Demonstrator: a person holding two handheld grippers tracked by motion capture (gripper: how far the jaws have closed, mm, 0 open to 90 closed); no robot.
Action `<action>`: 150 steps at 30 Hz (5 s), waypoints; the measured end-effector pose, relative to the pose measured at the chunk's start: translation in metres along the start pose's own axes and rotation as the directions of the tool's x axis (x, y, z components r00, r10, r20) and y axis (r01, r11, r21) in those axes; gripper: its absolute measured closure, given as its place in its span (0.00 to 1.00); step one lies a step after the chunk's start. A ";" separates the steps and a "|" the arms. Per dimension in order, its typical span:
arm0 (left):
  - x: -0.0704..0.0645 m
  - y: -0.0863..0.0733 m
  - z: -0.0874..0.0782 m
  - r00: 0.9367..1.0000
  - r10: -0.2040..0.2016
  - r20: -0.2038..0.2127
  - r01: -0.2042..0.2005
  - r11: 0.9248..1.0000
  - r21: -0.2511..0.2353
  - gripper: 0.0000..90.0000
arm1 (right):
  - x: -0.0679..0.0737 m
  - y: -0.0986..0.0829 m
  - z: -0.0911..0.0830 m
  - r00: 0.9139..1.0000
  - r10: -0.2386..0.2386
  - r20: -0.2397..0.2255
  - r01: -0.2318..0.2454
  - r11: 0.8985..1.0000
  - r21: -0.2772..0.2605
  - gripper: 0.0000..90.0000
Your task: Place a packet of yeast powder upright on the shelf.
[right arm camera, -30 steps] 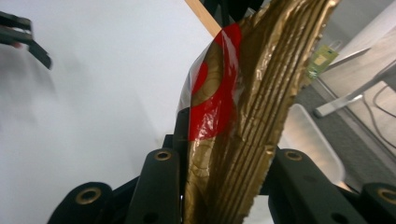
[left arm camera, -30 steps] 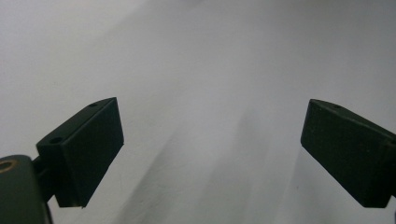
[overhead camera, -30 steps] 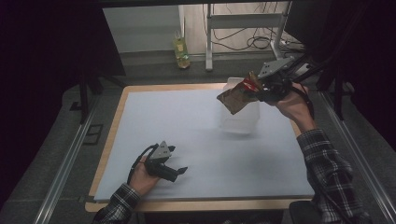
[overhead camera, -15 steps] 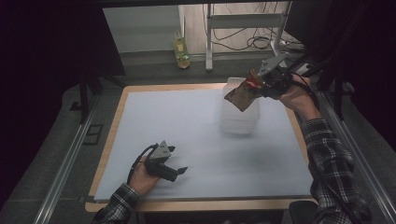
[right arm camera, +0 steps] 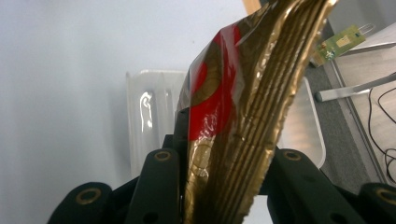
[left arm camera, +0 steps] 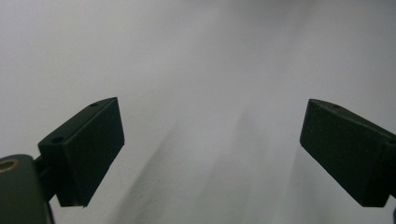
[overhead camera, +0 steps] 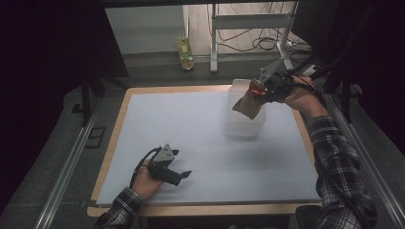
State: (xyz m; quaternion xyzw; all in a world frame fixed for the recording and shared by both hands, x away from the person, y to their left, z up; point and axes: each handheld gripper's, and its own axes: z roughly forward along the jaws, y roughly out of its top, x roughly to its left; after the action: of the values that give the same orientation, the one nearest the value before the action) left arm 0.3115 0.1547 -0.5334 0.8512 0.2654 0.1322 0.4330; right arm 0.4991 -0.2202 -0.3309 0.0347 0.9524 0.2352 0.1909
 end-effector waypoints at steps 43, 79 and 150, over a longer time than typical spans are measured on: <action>0.001 -0.001 -0.001 1.000 0.005 -0.010 -0.005 1.000 -0.014 0.05 | 0.001 -0.004 0.065 0.993 0.030 -0.110 -0.021 0.997 0.075 0.76; 0.002 0.000 -0.005 1.000 -0.011 -0.023 0.010 0.999 -0.047 0.05 | 0.009 0.008 0.055 0.978 0.206 -0.037 -0.208 0.976 -0.071 0.25; 0.003 -0.002 -0.005 0.999 -0.027 -0.030 0.025 0.999 -0.046 0.03 | 0.074 0.024 0.027 0.930 0.368 -0.024 -0.360 0.893 -0.271 0.13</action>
State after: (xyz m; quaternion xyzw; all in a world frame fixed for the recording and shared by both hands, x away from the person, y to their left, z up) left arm 0.3108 0.1603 -0.5318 0.8356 0.2800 0.1457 0.4497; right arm 0.4402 -0.1755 -0.3670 0.1893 0.8850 0.3941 0.1598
